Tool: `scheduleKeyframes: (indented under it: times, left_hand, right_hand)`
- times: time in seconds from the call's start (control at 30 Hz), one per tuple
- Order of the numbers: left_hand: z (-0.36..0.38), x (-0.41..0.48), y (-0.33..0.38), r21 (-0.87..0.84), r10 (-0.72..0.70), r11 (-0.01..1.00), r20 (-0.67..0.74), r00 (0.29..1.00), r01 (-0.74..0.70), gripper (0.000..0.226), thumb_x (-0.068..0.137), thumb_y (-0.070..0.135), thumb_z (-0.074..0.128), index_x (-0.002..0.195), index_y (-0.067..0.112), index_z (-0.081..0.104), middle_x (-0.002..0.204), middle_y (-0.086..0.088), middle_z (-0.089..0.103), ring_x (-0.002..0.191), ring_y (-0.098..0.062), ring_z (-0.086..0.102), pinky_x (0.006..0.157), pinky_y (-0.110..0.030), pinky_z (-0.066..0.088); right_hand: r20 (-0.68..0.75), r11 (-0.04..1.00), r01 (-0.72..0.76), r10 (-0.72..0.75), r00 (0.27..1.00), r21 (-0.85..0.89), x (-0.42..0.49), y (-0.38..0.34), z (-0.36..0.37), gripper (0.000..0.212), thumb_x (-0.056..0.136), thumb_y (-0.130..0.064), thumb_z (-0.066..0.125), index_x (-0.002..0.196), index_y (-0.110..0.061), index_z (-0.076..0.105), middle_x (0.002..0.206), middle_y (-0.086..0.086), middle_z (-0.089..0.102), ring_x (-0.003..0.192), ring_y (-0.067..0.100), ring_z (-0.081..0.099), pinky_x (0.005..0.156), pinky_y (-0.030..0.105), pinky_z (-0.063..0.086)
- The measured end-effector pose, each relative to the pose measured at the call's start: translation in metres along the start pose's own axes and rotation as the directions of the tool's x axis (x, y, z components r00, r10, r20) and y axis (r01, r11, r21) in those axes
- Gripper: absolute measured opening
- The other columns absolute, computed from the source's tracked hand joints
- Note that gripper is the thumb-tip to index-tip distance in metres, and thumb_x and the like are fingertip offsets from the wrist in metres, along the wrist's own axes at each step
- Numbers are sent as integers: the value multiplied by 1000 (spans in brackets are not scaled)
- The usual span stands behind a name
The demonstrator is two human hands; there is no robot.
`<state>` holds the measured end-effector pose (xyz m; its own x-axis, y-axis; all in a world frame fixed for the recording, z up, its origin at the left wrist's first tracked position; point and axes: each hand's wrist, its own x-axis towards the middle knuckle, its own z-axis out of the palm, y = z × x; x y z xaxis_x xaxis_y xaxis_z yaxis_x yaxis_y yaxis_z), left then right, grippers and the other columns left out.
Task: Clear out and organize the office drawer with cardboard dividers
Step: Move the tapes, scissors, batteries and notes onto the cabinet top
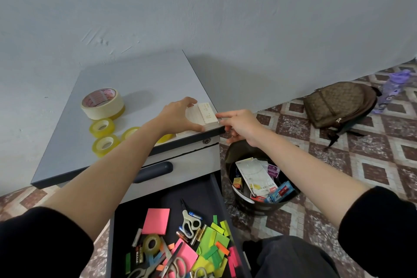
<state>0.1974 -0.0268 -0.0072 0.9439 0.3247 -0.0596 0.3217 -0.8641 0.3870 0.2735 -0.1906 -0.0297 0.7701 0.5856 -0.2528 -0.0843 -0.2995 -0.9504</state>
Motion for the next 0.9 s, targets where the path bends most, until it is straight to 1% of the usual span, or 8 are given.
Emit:
scheduleKeyframes:
  times: [0.13, 0.2, 0.3, 0.4, 0.47, 0.53, 0.7, 0.9]
  left_hand:
    - [-8, -17, 2, -44, 22, 999, -165, 986, -30, 66, 78, 41, 72, 134, 19, 45, 141, -2, 44, 129, -21, 39, 106, -35, 31]
    - [-13, -34, 0, -91, 21, 995, -278, 960, -48, 47, 84, 36, 67, 124, 17, 54, 134, -4, 49, 123, -19, 45, 100, -29, 33]
    - [-20, -67, -3, -156, -17, 987, -390, 921, -48, 23, 88, 27, 62, 106, 13, 65, 119, -4, 58, 110, -17, 53, 89, -24, 36]
    - [-20, -112, -8, -254, -85, 967, -447, 890, -35, 11, 89, 19, 61, 91, 10, 68, 100, -4, 66, 92, -14, 58, 79, -17, 40]
    - [-14, -140, -12, -314, -115, 949, -424, 899, -27, 7, 88, 16, 63, 84, 11, 67, 86, -1, 67, 80, -11, 58, 70, -11, 41]
    - [2, -172, -23, -362, -150, 932, -377, 914, 4, 7, 87, 14, 64, 80, 15, 66, 80, 0, 66, 75, -11, 59, 71, -15, 43]
    - [52, -234, -58, -377, -272, 910, -224, 936, 174, 8, 88, 19, 63, 81, 17, 67, 81, -3, 69, 78, -15, 62, 68, -14, 43]
    - [102, -276, -102, -397, -416, 850, -98, 904, 348, 11, 90, 17, 60, 89, 11, 70, 78, 0, 67, 79, -16, 63, 71, -24, 48]
  right_hand:
    - [-95, 997, 75, -75, 993, -2, -17, -7, 3, 12, 93, -5, 53, 91, -11, 64, 70, 5, 51, 39, 3, 46, 47, 24, 53]
    - [-119, 994, 113, -112, 987, -1, -30, -11, 5, 17, 92, -2, 52, 78, -11, 59, 68, 5, 51, 42, 5, 45, 44, 21, 51]
    - [-79, 989, 143, -141, 987, 26, -53, -17, 14, 10, 92, -4, 53, 84, -6, 59, 67, 5, 50, 47, 8, 43, 45, 21, 50]
    - [-39, 990, 130, -128, 991, 59, -76, -14, 29, 11, 92, -6, 55, 82, -6, 59, 66, 5, 51, 34, 3, 42, 46, 23, 51]
    - [-14, 992, 108, -107, 994, 73, -88, -7, 40, 16, 92, -6, 55, 77, -10, 58, 65, 4, 50, 30, 3, 39, 47, 24, 51]
    - [37, 995, 82, -84, 996, 63, -103, 8, 58, 18, 92, -6, 54, 76, -10, 57, 65, 4, 50, 35, 7, 38, 45, 23, 51]
    - [136, 1000, -19, 17, 991, 8, -121, 61, 99, 18, 91, -4, 55, 74, -8, 58, 65, 5, 50, 35, 7, 38, 45, 24, 52]
    - [226, 992, -104, 117, 967, -71, -128, 118, 138, 16, 89, 0, 56, 73, -4, 58, 61, 7, 49, 30, 8, 40, 43, 24, 46]
